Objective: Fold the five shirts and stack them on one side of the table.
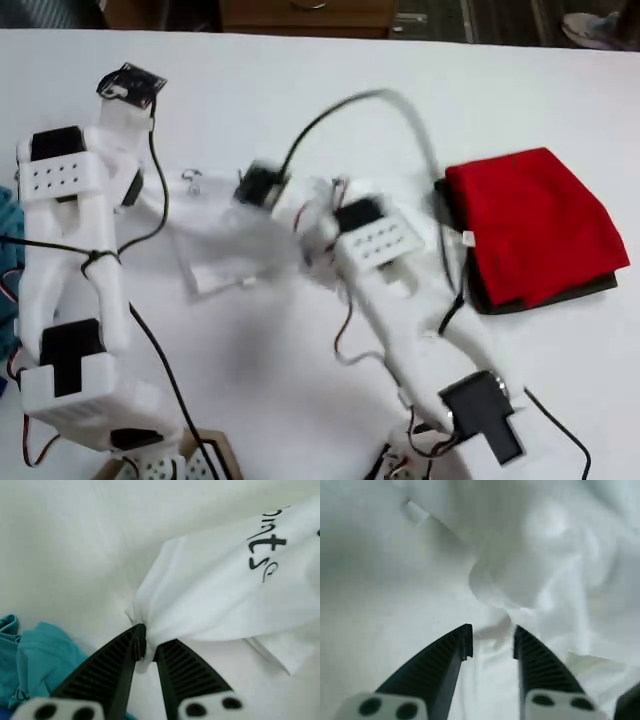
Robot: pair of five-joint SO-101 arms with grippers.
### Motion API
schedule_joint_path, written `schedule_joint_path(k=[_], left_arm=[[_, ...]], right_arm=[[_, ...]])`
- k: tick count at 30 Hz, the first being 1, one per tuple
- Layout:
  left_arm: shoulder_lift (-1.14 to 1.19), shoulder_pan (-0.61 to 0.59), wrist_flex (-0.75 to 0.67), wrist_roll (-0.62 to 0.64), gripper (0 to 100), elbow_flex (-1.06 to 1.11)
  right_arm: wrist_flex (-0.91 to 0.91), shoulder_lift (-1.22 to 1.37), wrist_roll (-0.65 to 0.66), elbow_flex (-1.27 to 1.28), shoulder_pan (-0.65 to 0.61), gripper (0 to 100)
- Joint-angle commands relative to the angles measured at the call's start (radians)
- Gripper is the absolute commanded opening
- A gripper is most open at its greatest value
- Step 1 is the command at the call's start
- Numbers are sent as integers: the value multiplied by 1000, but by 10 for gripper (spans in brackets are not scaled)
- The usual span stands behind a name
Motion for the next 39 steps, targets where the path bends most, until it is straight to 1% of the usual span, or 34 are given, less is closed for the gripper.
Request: schedule_joint_path(k=[1,5,7,10,12,14,16,20,26,33,36,37,39], left_arm=[[-3,-11,6,-2,21,-39],[-3,-11,6,-3,21,-39],[-3,-11,6,-3,21,-39],[-3,-11,6,-3,21,-39],[-3,-11,6,-3,21,-39],[-3,-11,6,-2,21,-39],[-3,-11,6,-2,21,-39],[-3,-11,6,-2,21,-39],[-2,-8,-14,-3,21,-8],[-12,-9,-15,0,21,5],[-12,-8,-17,-2,21,5],[-12,-8,-18,-2,21,5],[-12,-8,-20,-2,21,5]], right_arm=[[-119,-56,29,109,-21,283],[-199,1,40,138,-13,235],[-262,54,58,124,16,224],[-363,170,115,57,84,223],[-386,254,129,-41,128,222],[-363,325,130,-166,165,197],[-303,367,133,-290,191,139],[-173,369,133,-473,213,21],[-5,295,133,-618,203,27],[148,108,133,-629,162,29],[157,105,130,-562,131,31],[139,113,127,-517,120,33],[42,148,124,-428,101,67]])
